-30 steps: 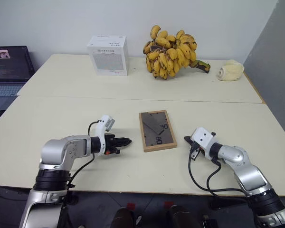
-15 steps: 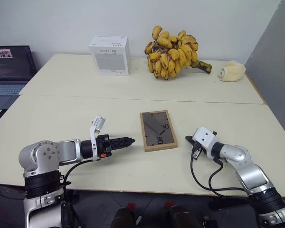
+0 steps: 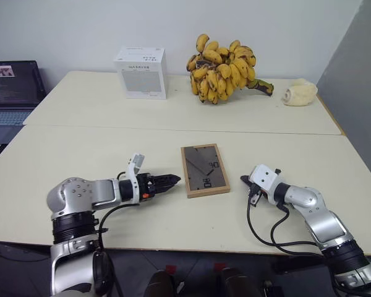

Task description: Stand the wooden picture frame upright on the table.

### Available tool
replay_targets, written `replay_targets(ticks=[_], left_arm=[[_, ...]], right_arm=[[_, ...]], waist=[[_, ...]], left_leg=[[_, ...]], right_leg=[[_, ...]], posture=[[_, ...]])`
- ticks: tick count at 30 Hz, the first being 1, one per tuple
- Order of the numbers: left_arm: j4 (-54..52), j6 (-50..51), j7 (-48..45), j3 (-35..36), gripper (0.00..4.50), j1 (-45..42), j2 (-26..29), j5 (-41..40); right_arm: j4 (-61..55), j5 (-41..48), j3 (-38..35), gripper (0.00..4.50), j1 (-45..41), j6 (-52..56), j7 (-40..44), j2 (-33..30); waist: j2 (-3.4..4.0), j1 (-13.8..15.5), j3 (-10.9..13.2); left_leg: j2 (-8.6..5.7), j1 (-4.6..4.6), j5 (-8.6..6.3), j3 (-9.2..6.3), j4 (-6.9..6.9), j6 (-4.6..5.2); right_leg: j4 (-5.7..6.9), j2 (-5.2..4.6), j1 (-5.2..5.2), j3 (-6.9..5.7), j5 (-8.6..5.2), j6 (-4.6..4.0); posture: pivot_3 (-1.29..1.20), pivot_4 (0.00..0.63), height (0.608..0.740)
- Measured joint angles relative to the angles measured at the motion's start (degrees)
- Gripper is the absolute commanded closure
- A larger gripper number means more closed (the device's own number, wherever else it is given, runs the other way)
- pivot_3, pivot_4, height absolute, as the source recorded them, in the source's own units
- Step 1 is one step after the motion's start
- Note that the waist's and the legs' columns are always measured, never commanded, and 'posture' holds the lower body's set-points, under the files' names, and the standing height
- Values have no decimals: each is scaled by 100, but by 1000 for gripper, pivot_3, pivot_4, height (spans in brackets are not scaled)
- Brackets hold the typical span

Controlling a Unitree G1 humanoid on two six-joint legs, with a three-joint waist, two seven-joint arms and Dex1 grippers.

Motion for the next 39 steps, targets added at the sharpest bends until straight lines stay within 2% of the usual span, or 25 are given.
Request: replay_targets(ticks=[4, 13, 39], left_arm=[[141, -126, 91, -28, 1600, -76, -213, 78], [418, -295, 72, -37, 1600, -158, -261, 118], [607, -388, -44, -138, 1600, -231, -180, 133]], right_arm=[[214, -194, 77, 4500, -121, -180, -122, 124], [437, -575, 188, 4500, -274, -208, -448, 576], [-463, -591, 377, 4500, 106, 773, -474, 1566]], waist=[[-2, -17, -3], [-13, -18, -20], [-17, -29, -23]], left_leg=[[0, 5, 1, -1, 0, -1], [0, 12, 2, -1, 0, -3], [0, 10, 2, -2, -8, -4]], right_leg=[[1, 0, 5, -1, 0, 0], [1, 0, 11, -1, 0, 1], [-2, 0, 5, -2, -1, 2]], posture=[[0, 150, 740], [0, 150, 740], [0, 150, 740]])
